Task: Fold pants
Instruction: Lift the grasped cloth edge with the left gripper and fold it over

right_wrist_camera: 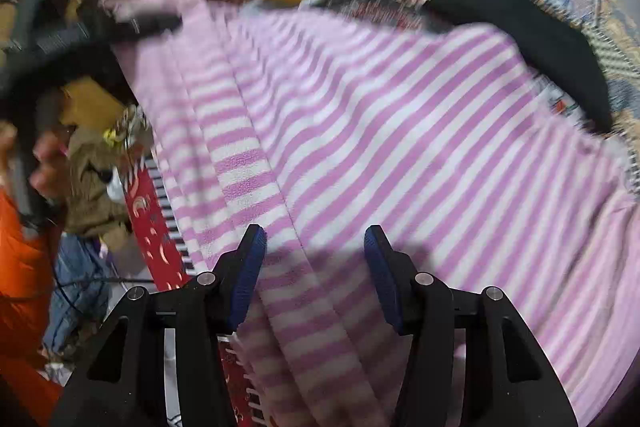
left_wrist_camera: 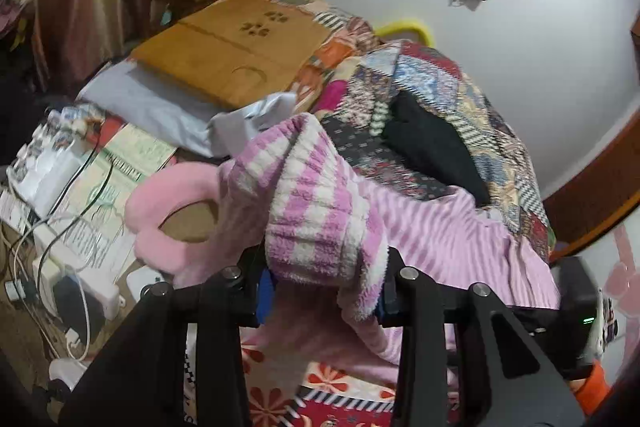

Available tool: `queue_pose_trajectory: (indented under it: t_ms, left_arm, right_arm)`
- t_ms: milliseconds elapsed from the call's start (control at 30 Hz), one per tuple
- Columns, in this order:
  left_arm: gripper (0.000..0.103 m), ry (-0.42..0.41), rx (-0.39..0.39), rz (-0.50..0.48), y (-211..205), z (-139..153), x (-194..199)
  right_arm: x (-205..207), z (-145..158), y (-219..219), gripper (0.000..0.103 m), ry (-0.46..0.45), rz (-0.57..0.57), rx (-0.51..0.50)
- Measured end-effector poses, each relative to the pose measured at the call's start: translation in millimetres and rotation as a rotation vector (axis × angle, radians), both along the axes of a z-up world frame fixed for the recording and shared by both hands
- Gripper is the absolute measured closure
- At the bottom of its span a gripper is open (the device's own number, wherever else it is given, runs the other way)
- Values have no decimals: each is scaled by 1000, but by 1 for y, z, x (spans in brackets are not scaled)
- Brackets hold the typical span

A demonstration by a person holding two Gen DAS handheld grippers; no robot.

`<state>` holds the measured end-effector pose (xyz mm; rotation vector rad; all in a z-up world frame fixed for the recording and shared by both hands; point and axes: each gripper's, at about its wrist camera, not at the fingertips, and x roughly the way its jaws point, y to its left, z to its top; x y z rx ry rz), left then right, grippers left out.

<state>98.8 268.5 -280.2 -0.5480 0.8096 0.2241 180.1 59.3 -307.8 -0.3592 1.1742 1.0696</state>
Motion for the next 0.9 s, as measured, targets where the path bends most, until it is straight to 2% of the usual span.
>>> queue_pose_trajectory:
  t_ms: [100, 200, 267, 367, 433, 500, 700, 833, 900]
  left_arm:
    - [66, -33, 82, -31, -19, 17, 4]
    - [66, -72, 146, -57, -35, 34, 8]
    - [66, -92, 154, -76, -39, 43, 8]
    - [66, -96, 151, -77, -40, 51, 10]
    - [65, -73, 109, -59, -29, 45, 10]
    - [65, -9, 30, -34, -10, 28, 6]
    - [61, 180, -117, 40, 18, -29, -26]
    - [45, 167, -213, 78, 18, -39, -52]
    - [44, 139, -296, 79, 16, -45, -62]
  right_arm:
    - [-3, -3, 3, 54, -5, 15, -17]
    - [0, 2, -2, 54, 23, -10, 9]
    - [3, 9, -10, 54, 42, -37, 39]
    - [6, 28, -25, 54, 9, -60, 87]
    - [8, 39, -35, 53, -26, -84, 110]
    - [9, 46, -44, 50, -41, -105, 129]
    - [13, 49, -72, 49, -52, -156, 148]
    - [15, 47, -79, 49, -58, -175, 140]
    - [19, 49, -82, 49, -53, -183, 147]
